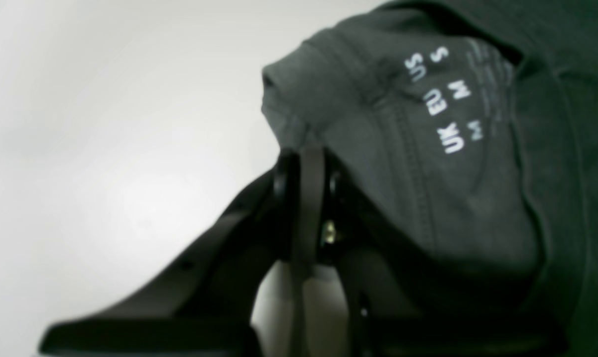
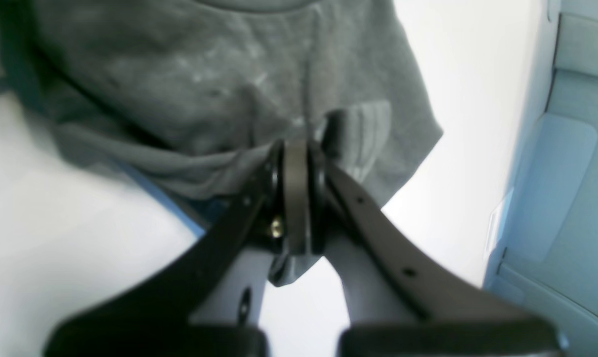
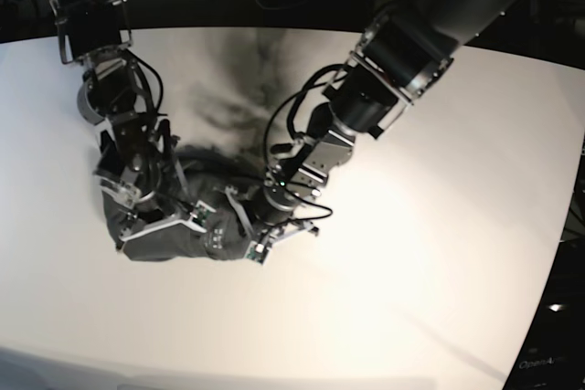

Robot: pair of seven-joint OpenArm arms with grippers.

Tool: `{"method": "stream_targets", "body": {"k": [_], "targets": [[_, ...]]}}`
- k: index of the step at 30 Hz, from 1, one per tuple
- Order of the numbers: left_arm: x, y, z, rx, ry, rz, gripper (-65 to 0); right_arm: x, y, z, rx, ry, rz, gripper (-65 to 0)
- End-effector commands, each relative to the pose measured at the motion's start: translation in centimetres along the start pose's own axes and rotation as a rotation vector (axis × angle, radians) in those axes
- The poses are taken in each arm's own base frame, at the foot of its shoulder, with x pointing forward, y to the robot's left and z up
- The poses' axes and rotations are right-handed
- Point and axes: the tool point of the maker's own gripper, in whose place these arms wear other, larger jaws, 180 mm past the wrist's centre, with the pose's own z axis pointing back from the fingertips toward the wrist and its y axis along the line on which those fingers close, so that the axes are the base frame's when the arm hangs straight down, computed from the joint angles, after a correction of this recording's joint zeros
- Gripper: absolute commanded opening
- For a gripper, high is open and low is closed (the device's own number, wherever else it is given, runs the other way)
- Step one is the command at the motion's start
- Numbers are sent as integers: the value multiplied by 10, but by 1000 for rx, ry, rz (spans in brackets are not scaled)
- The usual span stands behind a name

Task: Fold the T-shirt properly
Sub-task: 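Fold the bundle end with the right gripper toward the left gripper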

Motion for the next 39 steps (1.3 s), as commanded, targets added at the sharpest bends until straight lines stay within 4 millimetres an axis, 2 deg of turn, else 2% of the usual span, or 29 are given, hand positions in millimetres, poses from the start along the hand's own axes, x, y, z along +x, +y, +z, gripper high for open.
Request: {"method": "stream_targets", "body": {"k": [1,10,15,19,24,34,39], "targets": [[-15,1,0,7,81,-4,-623,5,-20,6,-53,-13,-3,-643],[-22,-2,1,4,91,0,-623,7,-22,6,-61,-14,7,-643],[-22,-2,1,4,91,0,-623,-6,-31,7,-97,30,31,-643],[-22,-2,1,4,91,0,-623,-11,-30,5,-107,45,49,-643],[-28,-3,2,1,100,4,-623,-6,-15,2,-76,-6,53,-643],[-31,-4,3,4,105,6,-623,-16,19,-25,41,-23,49,-643],[-31,-4,3,4,105,6,-623,-12,27,-31,67,-53,44,-643]]}}
